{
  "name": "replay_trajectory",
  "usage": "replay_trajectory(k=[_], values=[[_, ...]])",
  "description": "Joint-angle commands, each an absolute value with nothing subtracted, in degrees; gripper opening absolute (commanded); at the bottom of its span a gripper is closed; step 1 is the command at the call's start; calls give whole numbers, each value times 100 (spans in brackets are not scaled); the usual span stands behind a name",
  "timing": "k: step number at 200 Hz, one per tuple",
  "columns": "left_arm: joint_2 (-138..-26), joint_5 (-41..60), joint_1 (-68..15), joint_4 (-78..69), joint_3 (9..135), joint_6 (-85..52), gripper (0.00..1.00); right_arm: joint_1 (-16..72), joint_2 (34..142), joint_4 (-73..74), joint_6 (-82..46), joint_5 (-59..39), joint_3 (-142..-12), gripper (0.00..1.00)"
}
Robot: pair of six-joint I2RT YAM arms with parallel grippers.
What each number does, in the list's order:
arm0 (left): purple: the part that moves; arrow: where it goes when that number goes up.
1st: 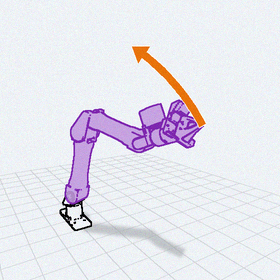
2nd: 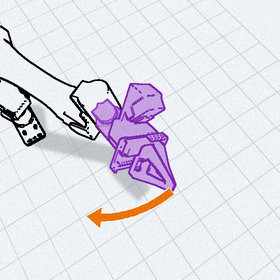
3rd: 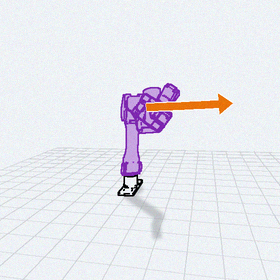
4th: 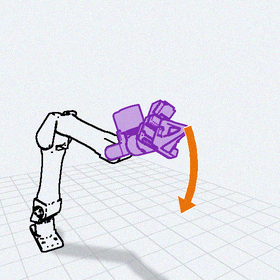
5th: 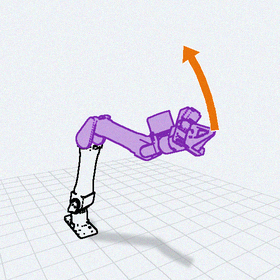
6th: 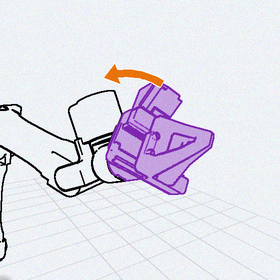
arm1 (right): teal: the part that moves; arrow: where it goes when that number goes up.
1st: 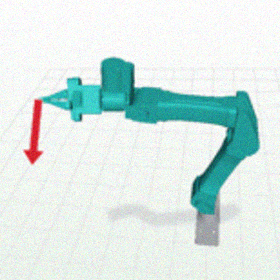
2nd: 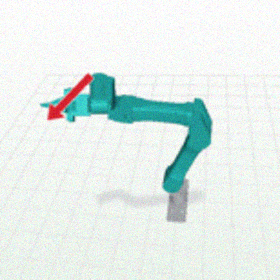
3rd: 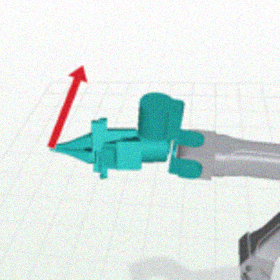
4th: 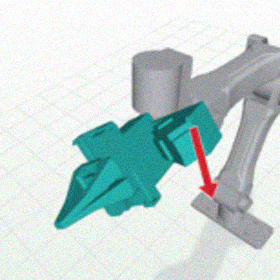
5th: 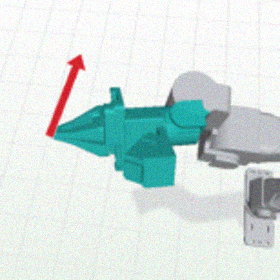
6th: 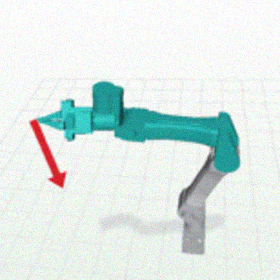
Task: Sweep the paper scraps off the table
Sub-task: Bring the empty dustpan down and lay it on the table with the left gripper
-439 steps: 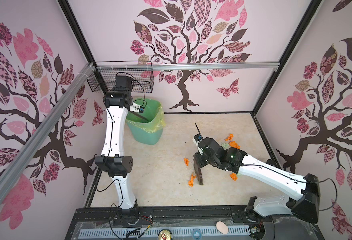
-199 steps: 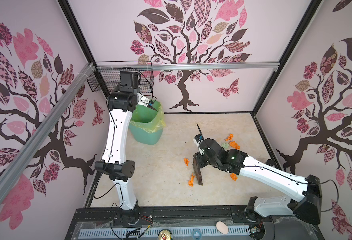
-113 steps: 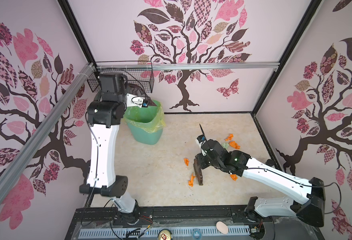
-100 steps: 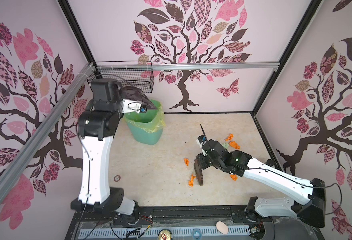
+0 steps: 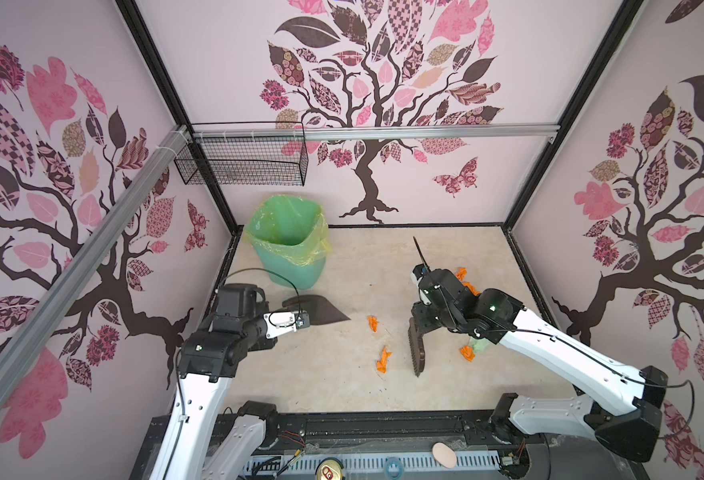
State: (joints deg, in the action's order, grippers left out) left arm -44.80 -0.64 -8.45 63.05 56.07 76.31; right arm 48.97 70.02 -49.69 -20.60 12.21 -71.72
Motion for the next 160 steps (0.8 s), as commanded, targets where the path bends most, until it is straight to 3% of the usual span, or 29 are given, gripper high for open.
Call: replay_trajectory(k=[1,61,160], values=[[-4216,479,-854,5263,4540,7097,0,4881,6997,-5437,-2080,1446,-7622,0],[-4324,402,-865,3591,2982,7303,0,4880,7298,-5880,-2072,1687,-8320,0],[-3612,571,-861,3691,1653,7504,17,4879,7413,-5582,-2065,1559,-8033,0]])
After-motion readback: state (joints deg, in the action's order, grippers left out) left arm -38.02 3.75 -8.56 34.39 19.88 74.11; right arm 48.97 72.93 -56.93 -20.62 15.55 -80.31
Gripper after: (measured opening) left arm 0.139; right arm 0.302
